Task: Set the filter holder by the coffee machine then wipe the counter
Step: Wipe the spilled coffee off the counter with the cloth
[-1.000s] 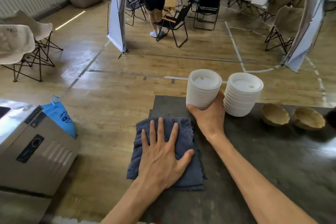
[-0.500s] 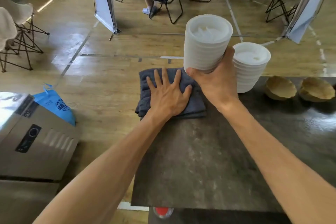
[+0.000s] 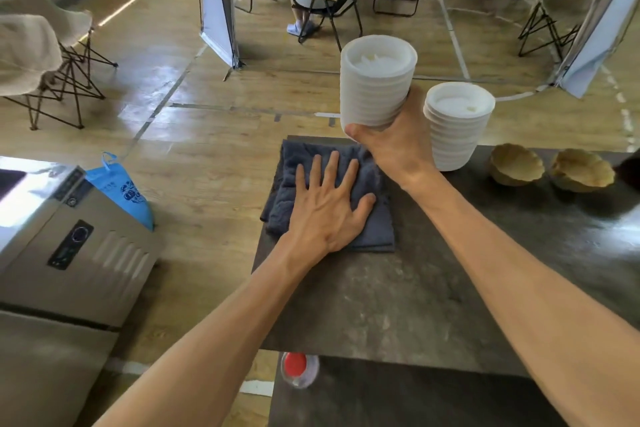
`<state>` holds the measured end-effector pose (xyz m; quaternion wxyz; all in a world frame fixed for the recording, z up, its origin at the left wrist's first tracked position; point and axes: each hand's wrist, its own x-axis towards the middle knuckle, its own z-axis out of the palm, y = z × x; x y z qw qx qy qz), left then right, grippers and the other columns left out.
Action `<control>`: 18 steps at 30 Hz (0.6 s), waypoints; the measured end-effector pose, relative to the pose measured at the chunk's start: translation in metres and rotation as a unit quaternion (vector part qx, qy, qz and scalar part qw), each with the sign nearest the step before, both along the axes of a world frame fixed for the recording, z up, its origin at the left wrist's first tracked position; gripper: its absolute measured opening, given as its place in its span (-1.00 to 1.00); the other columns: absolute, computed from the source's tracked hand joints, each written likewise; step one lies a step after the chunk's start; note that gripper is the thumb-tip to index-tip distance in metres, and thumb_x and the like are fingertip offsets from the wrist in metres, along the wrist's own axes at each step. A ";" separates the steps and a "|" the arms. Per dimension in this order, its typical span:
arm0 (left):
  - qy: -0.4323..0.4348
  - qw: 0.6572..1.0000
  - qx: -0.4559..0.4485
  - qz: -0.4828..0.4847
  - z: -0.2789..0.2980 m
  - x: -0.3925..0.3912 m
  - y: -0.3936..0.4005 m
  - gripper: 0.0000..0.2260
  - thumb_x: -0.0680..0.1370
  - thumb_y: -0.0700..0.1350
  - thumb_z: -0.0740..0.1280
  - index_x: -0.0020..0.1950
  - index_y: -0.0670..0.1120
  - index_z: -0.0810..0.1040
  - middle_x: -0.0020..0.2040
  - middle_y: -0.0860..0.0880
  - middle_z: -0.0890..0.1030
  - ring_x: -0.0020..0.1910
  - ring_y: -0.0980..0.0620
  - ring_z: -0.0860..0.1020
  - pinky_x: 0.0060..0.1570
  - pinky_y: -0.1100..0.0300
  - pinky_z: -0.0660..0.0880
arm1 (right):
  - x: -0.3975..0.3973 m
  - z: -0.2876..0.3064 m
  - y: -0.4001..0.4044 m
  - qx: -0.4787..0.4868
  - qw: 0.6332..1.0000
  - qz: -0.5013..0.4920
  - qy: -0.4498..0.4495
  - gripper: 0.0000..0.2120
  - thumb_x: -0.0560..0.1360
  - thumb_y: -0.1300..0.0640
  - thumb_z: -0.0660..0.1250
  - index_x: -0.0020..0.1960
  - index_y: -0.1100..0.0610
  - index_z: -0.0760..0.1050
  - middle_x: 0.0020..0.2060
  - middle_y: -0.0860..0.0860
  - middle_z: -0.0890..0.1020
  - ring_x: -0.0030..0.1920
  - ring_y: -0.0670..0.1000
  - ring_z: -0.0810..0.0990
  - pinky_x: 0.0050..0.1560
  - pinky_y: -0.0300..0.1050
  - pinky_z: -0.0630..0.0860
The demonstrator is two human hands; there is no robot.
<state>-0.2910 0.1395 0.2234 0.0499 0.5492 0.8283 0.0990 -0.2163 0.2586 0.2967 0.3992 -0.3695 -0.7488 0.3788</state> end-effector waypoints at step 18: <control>0.020 0.998 -0.036 0.043 0.007 0.058 -0.110 -0.36 0.55 0.41 -0.15 0.58 0.21 -0.18 0.62 0.07 -0.19 0.57 0.02 -0.29 0.53 -0.10 -0.24 | 0.020 -0.038 0.001 -0.089 0.991 0.079 -0.056 -0.14 0.27 0.04 0.64 0.40 0.14 0.23 0.20 -0.10 0.46 0.19 -0.14 0.43 0.12 -0.30 0.34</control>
